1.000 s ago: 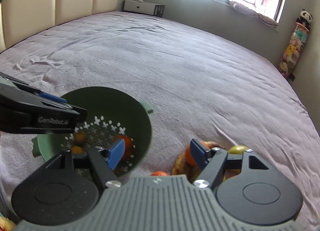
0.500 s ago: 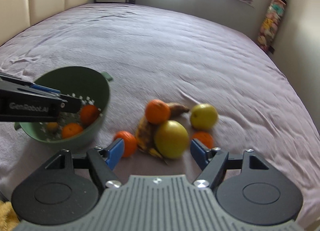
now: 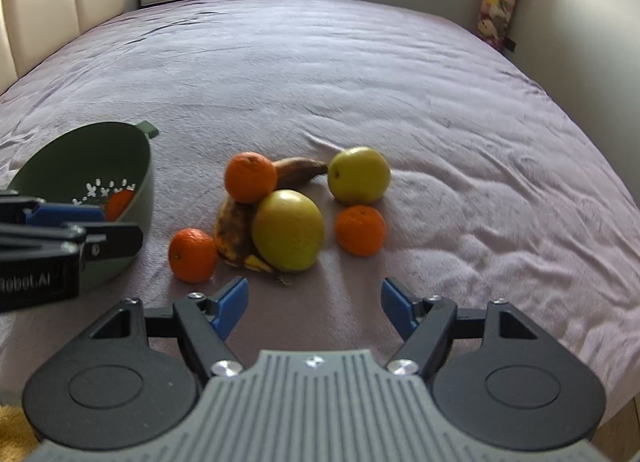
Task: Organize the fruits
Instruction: 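Move both open tools back toward the fruit pile, then grasp a tangerine with the left tool while the right tool grasps the yellow pear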
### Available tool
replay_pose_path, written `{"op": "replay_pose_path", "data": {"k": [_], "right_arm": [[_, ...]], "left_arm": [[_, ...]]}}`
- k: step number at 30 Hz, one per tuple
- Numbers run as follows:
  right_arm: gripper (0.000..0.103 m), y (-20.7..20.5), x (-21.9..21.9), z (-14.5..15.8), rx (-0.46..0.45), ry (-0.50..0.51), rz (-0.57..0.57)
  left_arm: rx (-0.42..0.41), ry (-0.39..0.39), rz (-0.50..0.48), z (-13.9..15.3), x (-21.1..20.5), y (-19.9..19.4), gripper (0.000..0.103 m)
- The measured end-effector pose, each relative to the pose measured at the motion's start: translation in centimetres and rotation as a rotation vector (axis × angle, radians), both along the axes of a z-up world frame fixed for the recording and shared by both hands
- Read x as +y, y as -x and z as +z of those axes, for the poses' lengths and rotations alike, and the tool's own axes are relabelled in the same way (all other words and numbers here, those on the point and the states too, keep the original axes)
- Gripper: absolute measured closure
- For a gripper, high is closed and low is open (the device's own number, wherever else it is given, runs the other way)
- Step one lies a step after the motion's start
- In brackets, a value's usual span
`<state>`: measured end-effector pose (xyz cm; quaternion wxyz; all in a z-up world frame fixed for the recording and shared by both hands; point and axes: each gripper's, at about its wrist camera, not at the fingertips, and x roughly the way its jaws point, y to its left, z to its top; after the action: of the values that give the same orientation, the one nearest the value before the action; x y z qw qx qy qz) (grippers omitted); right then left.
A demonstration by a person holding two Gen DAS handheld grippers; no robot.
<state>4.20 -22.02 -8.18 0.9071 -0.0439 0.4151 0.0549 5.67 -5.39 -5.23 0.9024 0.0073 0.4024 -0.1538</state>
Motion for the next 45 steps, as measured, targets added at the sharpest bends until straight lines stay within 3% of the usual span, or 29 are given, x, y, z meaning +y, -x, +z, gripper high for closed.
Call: {"op": "replay_pose_path", "data": {"k": [18,26,31,37,40,45], "right_arm": [[0.030,-3.4,-1.9,-1.8,0.032,-0.106,-0.086],[0.031,-4.2,-1.6,-2.2,0.020,-0.196,-0.063],[0.031,-4.8,-1.2,-2.7,0.031,-0.230,-0.041],[0.032,-5.6,-1.2,-3.5,0.055,-0.251,-0.040],[0.036,-6.3,-1.5,-3.8,0.071,-0.293,-0.055],[0.036,-7.1,-1.8,-4.2,0.093,-0.350,-0.046]], "left_arm": [[-0.023,-0.043,-0.078,-2.9,-2.2,-1.2,0.058],[-0.074,-0.249,-0.104,-4.6,-4.4,-1.0,0.057],[-0.086,-0.364,-0.110,-5.8,-5.3,-1.2,0.052],[-0.103,-0.475,-0.149,-6.7,-6.7,-1.4,0.047],[-0.090,-0.491,-0.165,-6.8,-6.9,-1.6,0.045],[-0.088,-0.581,-0.253,-7.7,-7.7,-1.8,0.045]]}}
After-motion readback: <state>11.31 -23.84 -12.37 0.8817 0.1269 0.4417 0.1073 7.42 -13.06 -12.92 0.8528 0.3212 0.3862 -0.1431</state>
